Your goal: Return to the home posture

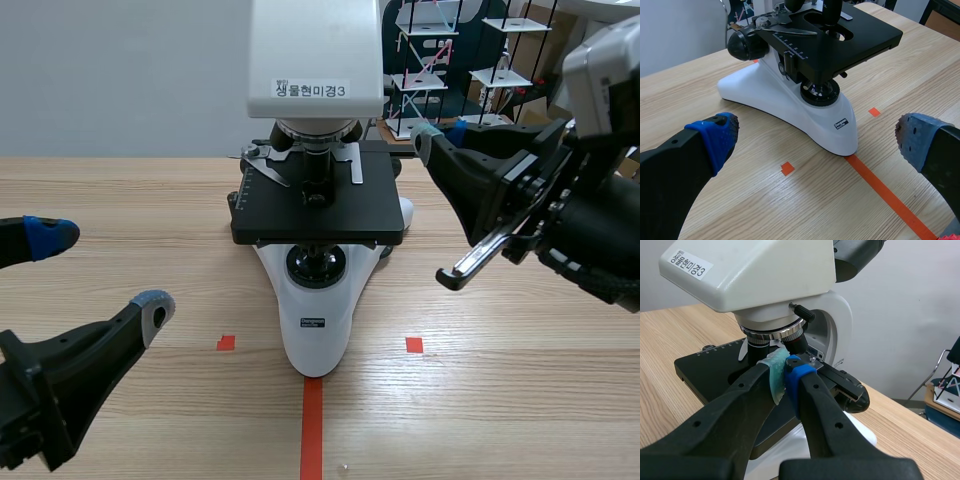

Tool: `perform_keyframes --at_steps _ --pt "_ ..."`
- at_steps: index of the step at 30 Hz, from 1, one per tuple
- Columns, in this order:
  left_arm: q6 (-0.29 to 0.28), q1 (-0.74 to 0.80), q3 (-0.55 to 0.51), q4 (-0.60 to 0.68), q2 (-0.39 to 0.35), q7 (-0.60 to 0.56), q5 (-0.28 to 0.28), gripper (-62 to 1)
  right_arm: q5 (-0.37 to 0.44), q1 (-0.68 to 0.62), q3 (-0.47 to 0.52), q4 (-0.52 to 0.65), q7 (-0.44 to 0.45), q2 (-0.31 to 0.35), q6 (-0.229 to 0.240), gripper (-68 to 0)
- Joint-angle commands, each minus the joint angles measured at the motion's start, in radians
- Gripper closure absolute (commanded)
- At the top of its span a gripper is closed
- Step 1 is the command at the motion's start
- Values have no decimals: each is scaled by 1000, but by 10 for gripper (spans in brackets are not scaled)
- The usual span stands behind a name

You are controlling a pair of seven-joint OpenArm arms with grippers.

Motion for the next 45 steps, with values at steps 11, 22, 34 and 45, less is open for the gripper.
perform_keyframes --at_steps 11,22,34,45 --pt "-1 0 6 8 2 -14 -6 -623 11 1 5 11 11 10 0 -7" --pt "-1 0 6 8 2 -14 -6 -623 10 -19 10 13 8 25 -2 -70" --pt "-1 0 6 8 2 -14 -6 -623 13 -199 92 50 15 102 -8 -444" --pt "-1 0 6 8 3 -14 -6 -623 63 -454 270 125 30 102 -7 -657"
